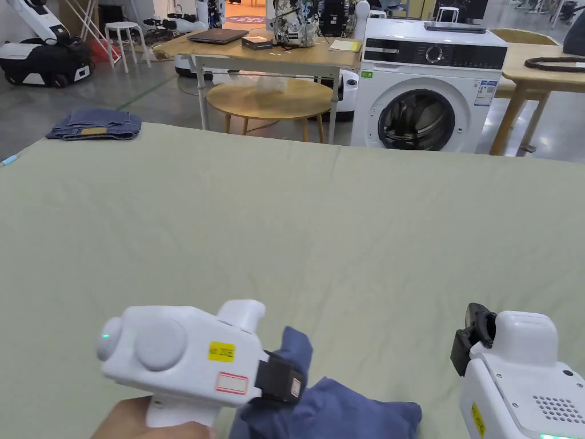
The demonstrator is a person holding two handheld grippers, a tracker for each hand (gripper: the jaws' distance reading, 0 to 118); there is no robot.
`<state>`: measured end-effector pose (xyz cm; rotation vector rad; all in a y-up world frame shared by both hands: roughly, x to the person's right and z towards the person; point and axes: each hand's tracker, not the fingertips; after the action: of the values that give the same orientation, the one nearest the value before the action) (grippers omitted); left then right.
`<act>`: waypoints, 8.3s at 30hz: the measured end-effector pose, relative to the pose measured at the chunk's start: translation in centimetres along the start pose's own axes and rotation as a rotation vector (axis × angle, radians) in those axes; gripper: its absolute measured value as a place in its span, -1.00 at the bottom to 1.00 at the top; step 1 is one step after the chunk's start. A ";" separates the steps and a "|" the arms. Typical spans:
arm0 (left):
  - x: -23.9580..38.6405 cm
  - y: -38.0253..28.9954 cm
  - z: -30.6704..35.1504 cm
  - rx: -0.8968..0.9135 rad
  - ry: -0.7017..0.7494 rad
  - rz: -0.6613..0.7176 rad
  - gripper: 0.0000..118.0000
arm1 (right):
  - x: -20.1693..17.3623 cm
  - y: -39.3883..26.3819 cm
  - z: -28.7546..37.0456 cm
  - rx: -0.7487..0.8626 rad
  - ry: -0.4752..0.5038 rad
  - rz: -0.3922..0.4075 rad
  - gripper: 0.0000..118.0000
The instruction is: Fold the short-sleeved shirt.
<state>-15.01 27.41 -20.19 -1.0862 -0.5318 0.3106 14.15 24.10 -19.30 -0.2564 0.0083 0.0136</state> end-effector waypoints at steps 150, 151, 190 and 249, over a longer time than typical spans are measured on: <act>-14.1 -3.5 -9.7 -0.016 -0.597 0.464 -0.65 | -4.8 -12.2 0.4 -0.411 0.111 0.119 -1.00; -13.8 -3.4 -9.3 -0.014 -0.594 0.464 -0.66 | -4.8 -12.0 0.5 -0.397 0.115 0.119 -1.00; -42.0 -0.3 28.0 0.051 0.212 0.620 -0.65 | -5.9 0.1 -4.4 -0.043 0.057 0.041 -1.00; -3.6 0.1 2.0 0.971 0.595 -0.227 -0.99 | -1.3 2.4 -2.9 0.065 -0.033 -0.026 -1.00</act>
<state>-19.14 27.17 -20.51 -0.1345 0.0635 0.0116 12.82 25.67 -22.69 -0.1916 -0.0271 -0.0083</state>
